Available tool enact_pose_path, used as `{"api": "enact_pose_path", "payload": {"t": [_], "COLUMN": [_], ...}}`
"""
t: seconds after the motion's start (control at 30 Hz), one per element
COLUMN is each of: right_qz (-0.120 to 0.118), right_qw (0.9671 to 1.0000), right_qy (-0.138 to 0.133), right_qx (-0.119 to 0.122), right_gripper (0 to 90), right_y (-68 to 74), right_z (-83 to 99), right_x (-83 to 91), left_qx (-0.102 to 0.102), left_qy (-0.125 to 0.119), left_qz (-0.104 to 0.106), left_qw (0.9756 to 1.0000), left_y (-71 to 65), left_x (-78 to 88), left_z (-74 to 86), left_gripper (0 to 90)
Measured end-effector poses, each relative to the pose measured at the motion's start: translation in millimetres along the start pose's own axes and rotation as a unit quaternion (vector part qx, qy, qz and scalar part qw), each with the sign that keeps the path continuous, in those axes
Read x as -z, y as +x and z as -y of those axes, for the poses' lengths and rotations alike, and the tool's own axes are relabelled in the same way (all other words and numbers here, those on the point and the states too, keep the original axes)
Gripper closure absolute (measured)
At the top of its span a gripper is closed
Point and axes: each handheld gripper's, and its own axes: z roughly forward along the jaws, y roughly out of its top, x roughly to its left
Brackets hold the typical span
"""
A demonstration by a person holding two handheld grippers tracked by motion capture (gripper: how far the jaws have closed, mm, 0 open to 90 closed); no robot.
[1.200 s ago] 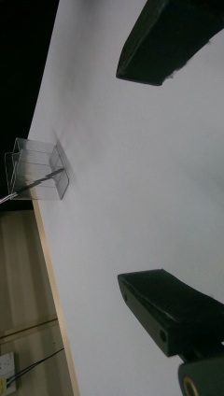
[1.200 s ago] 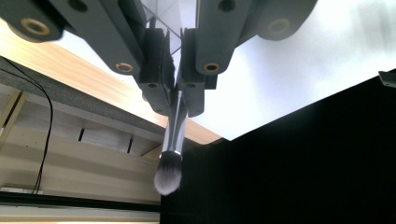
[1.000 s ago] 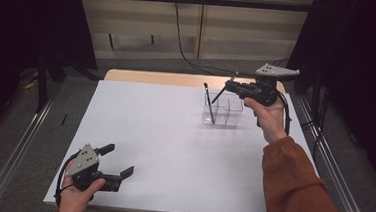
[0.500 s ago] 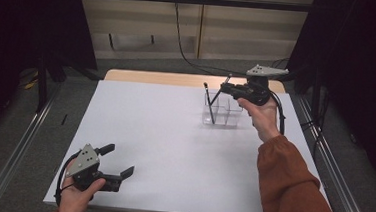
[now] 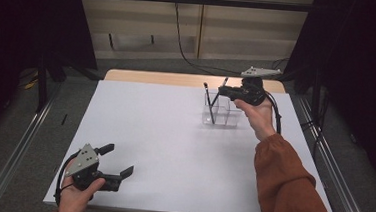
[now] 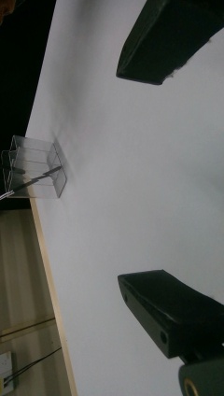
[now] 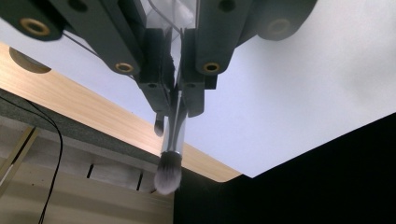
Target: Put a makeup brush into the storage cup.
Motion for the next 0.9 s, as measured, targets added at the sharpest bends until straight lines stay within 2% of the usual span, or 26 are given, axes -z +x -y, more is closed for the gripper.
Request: {"api": "enact_pose_path", "payload": {"t": [0.6, 0.9], "right_qz": [0.0, -0.001], "right_qw": [0.9999, 0.9999], "right_qy": [0.007, 0.007], "right_qx": [-0.009, -0.009], "right_gripper": [84.2, 84.2], "right_y": [-5.1, -5.6], "right_z": [17.6, 20.5], "right_x": [-12.7, -15.4], "left_qx": [-0.003, -0.006], "left_qy": [0.003, 0.005], "left_qz": [0.0, 0.001], "left_qw": [1.0, 1.0], "left_y": [-0.5, -1.5], "left_x": [-0.3, -0.5], "left_z": [0.1, 0.0], "left_gripper": [3.1, 3.1]}}
